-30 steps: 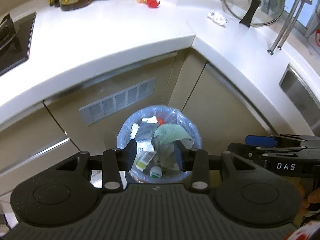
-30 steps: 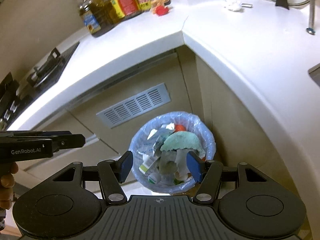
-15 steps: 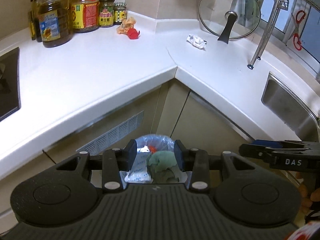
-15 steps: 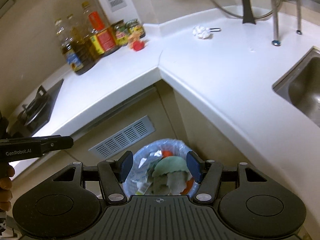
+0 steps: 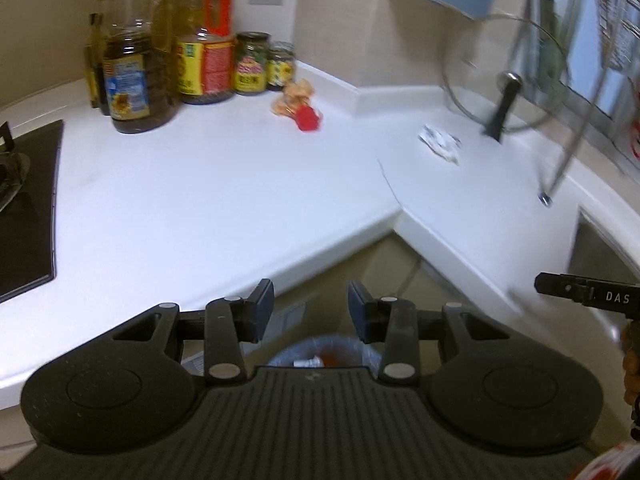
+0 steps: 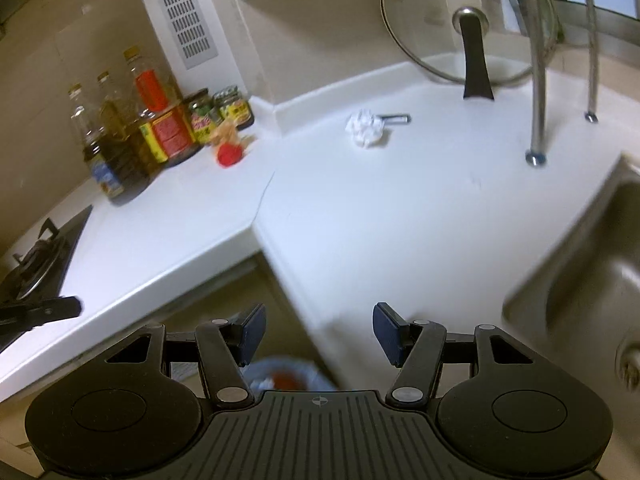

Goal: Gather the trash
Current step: 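Move both tools back up toward the counter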

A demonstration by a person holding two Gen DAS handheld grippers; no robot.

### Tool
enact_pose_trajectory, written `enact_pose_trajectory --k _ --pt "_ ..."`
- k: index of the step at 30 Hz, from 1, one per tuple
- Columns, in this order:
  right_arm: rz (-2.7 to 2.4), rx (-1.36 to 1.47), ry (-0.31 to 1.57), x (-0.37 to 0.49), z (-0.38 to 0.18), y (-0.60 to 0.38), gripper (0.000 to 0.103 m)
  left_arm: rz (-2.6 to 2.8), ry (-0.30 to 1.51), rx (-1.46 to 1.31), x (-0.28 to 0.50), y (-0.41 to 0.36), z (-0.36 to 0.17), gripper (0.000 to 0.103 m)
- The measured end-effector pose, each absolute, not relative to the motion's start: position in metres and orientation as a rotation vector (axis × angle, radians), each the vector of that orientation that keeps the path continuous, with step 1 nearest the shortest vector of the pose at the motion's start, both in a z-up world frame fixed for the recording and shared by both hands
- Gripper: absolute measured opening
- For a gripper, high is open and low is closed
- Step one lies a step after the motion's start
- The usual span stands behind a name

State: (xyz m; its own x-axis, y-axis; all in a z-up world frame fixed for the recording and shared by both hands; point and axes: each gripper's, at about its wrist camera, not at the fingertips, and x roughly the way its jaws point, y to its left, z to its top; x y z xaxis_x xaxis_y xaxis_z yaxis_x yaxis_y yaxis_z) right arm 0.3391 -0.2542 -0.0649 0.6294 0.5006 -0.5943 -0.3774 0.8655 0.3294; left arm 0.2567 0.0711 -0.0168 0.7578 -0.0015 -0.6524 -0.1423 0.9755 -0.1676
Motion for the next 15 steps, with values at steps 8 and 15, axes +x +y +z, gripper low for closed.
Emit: enact_pose_trajectory --k 8,15 --pt "0.536 0.110 0.656 0.445 -0.057 -0.265 0.060 0.190 0.655 -0.233 0.316 0.073 -0.009 0.037" --pt "0.555 0.073 0.601 0.533 -0.062 -0.252 0.060 0.253 0.644 -0.219 0.373 0.071 -0.010 0.037"
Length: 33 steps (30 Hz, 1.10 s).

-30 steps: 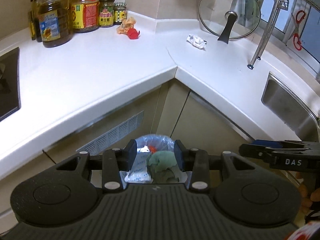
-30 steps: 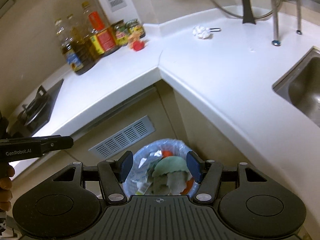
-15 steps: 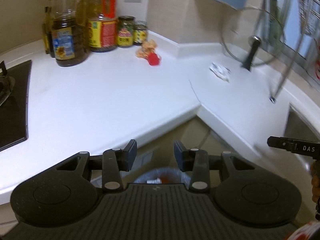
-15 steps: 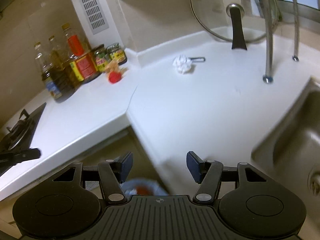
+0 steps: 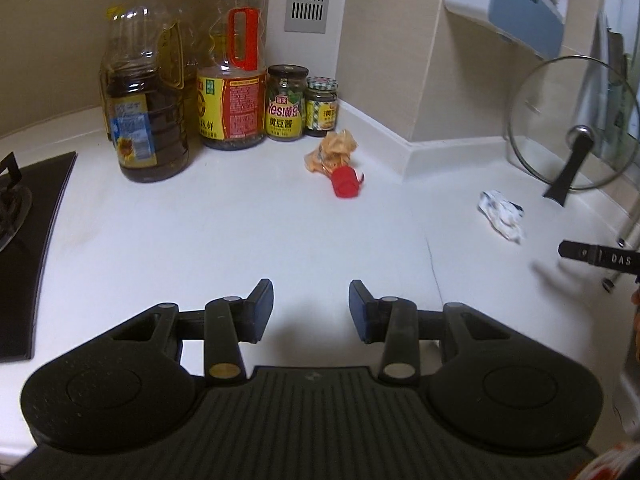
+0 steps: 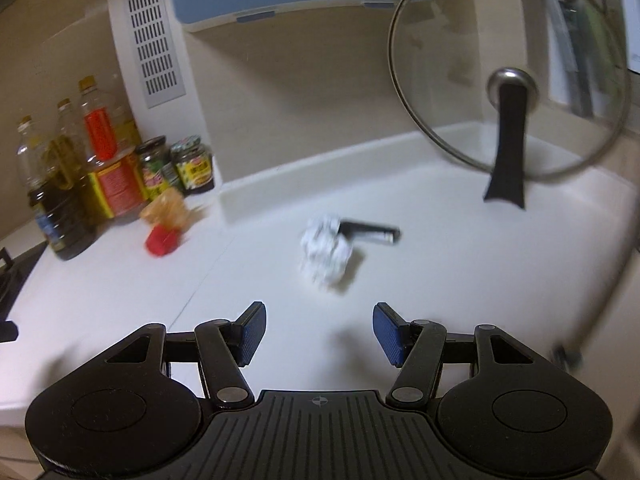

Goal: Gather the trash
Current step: 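Move both tools back up toward the counter, then grasp the crumpled white tissue beside the lighter with the right tool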

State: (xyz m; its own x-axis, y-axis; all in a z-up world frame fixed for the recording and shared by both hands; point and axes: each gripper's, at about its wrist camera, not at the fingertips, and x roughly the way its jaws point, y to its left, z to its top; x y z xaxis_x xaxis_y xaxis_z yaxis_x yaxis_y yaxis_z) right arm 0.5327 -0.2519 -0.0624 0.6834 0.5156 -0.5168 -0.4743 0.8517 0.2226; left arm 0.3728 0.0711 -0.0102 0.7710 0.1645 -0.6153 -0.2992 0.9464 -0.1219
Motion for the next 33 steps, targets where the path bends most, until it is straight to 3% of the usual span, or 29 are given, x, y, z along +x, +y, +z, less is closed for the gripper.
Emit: enact_pose_trajectory --k 10,22,23,24,25,33 --pt "0.604 0.010 0.593 0.619 -0.079 -0.207 0.060 0.270 0.648 -0.180 0.440 0.071 -0.017 0.038" --pt "0.611 -0.080 0.601 0.643 -0.097 -0.181 0.059 0.233 0.671 -0.148 0.496 0.074 -0.030 0.038" --pt "0.611 -0.085 0.600 0.644 -0.097 -0.181 0.055 0.229 0.672 -0.146 0.500 0.074 -0.031 0.038" --pt "0.611 -0.091 0.600 0.644 -0.098 -0.180 0.040 0.226 0.673 -0.142 0.504 0.073 -0.032 0.038" --pt "0.613 -0.099 0.608 0.646 -0.099 -0.179 0.036 0.223 0.672 -0.138 0.508 0.073 -0.033 0.039" --pt "0.610 -0.044 0.560 0.647 -0.083 -0.192 0.029 0.213 0.668 -0.133 0.542 0.075 -0.041 0.041"
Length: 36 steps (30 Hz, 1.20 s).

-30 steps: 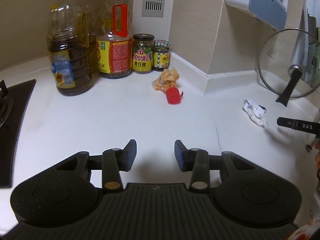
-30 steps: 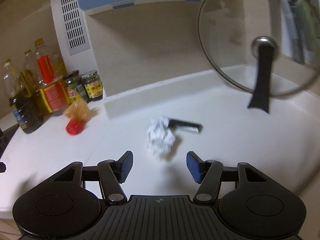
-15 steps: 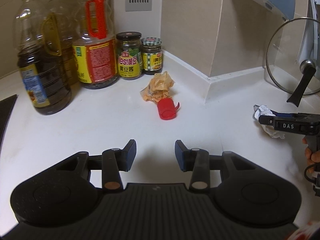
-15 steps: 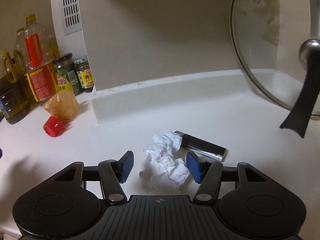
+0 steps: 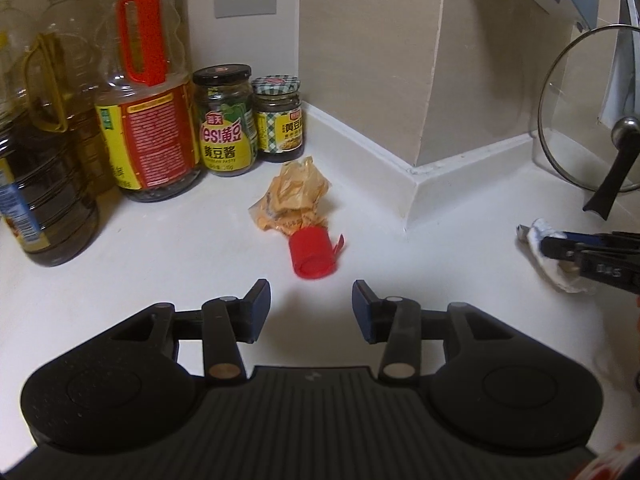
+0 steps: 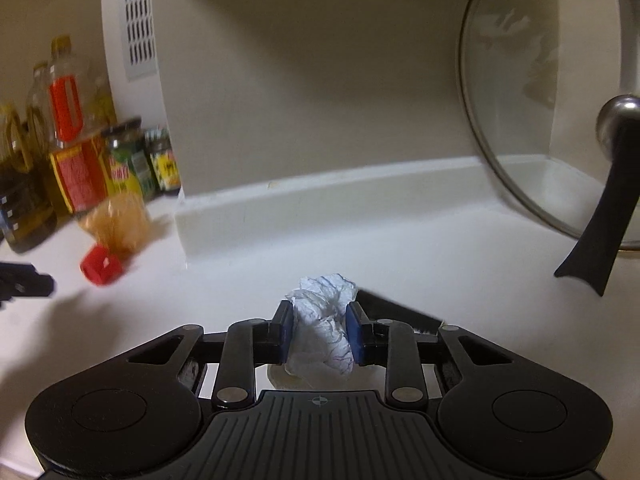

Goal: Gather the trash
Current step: 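Grasp the crumpled white tissue beside the lighter with the right tool, then grasp the red bottle cap with the left tool while the right tool holds the tissue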

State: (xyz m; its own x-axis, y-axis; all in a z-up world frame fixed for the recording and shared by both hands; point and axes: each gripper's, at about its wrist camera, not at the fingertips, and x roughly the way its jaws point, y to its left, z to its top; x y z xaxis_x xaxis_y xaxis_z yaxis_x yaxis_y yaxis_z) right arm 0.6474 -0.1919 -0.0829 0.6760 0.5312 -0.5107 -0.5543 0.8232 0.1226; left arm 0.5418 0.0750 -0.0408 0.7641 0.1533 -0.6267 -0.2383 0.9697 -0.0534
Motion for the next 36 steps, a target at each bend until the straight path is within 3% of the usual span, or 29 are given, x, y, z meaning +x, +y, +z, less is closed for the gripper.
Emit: enact_pose_trajectory --k 4,16,18,21,36 --pt "0.600 -0.012 0.541 0.651 -0.073 -0.201 0.029 0.225 0.671 -0.125 0.559 0.075 -0.047 0.046" --pt "0.542 0.061 0.547 0.662 -0.071 -0.226 0.029 0.228 0.690 -0.089 0.595 0.077 -0.063 0.045" --pt "0.538 0.068 0.550 0.662 -0.072 -0.228 0.029 0.225 0.697 -0.087 0.598 0.078 -0.065 0.043" --pt "0.537 0.077 0.554 0.661 -0.073 -0.229 0.029 0.218 0.707 -0.074 0.600 0.076 -0.068 0.031" --pt "0.557 0.092 0.544 0.637 -0.063 -0.227 0.029 0.197 0.673 -0.067 0.561 0.075 -0.051 0.031"
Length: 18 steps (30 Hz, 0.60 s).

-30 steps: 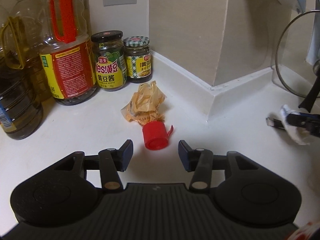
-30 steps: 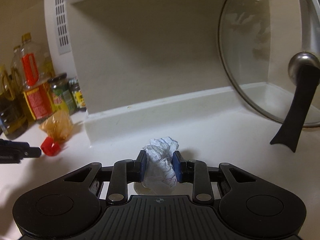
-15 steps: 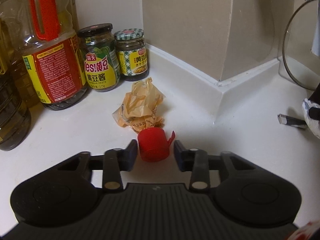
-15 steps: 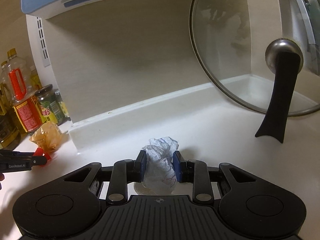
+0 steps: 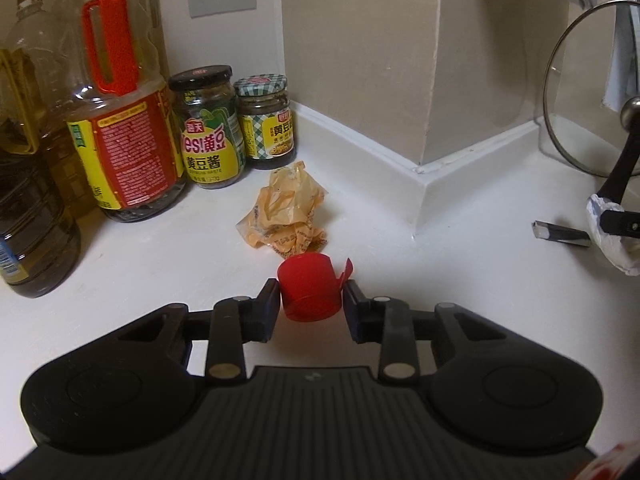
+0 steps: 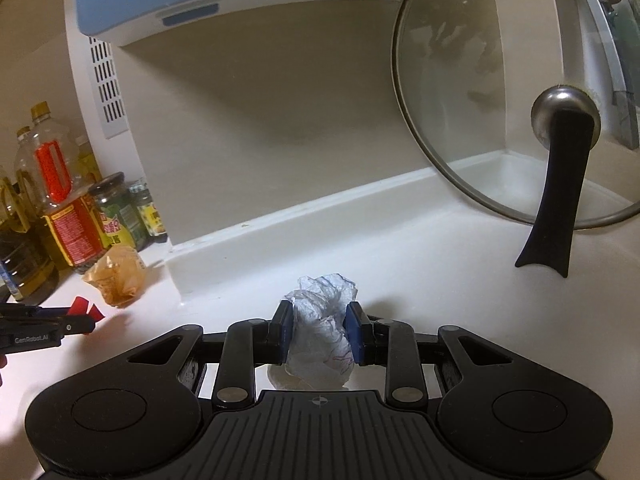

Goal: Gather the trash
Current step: 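Grasp the red bottle cap with the left tool while the right tool holds the tissue, then carry the white tissue and red cap down over the trash bin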

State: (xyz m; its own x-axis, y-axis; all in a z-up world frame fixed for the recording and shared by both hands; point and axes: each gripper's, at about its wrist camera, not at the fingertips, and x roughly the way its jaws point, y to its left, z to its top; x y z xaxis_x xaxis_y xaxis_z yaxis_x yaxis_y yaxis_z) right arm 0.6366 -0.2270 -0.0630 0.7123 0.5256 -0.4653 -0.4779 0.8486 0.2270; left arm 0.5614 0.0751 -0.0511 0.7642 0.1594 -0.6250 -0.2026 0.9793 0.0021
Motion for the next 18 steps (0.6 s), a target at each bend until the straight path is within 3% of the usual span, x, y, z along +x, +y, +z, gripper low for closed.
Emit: enact_pose_trajectory --k 18 --pt "0.544 0.111 0.472 0.547 -0.025 -0.229 0.029 0.128 0.552 -0.110 0.458 0.083 -0.001 0.031"
